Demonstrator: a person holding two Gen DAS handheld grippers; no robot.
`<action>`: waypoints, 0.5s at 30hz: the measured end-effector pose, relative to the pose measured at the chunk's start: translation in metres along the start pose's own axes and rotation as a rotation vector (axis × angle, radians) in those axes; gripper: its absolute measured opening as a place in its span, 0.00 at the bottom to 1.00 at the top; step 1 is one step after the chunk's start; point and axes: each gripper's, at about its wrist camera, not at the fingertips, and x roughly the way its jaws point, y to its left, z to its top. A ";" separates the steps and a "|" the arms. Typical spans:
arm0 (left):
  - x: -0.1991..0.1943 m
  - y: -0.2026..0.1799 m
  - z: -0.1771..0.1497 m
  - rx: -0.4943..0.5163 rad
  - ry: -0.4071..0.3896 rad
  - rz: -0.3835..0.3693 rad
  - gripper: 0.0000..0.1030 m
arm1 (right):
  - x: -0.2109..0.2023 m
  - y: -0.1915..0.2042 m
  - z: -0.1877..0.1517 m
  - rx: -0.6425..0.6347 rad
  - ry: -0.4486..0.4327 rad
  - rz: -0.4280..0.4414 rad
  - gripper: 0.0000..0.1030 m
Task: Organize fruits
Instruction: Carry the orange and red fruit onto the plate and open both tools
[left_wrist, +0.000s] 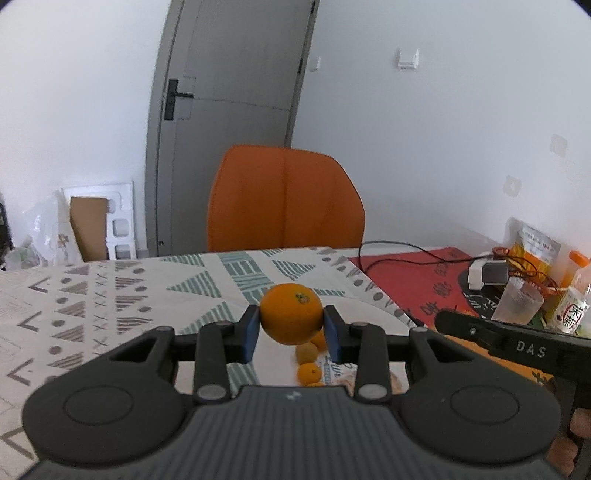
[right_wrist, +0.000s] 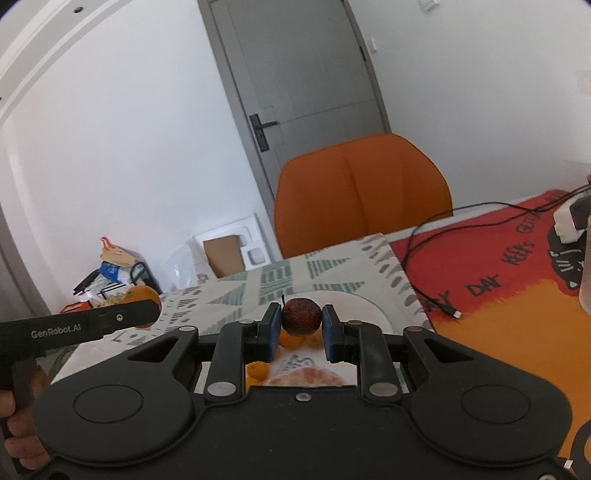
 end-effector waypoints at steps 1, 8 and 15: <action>0.004 -0.002 -0.001 0.001 0.007 -0.004 0.34 | 0.003 -0.004 0.000 0.006 0.005 -0.009 0.21; 0.035 -0.018 -0.004 0.024 0.054 -0.032 0.34 | 0.017 -0.025 -0.008 0.045 0.021 -0.044 0.22; 0.063 -0.037 -0.011 0.050 0.101 -0.063 0.34 | 0.030 -0.036 -0.019 0.067 0.043 -0.037 0.23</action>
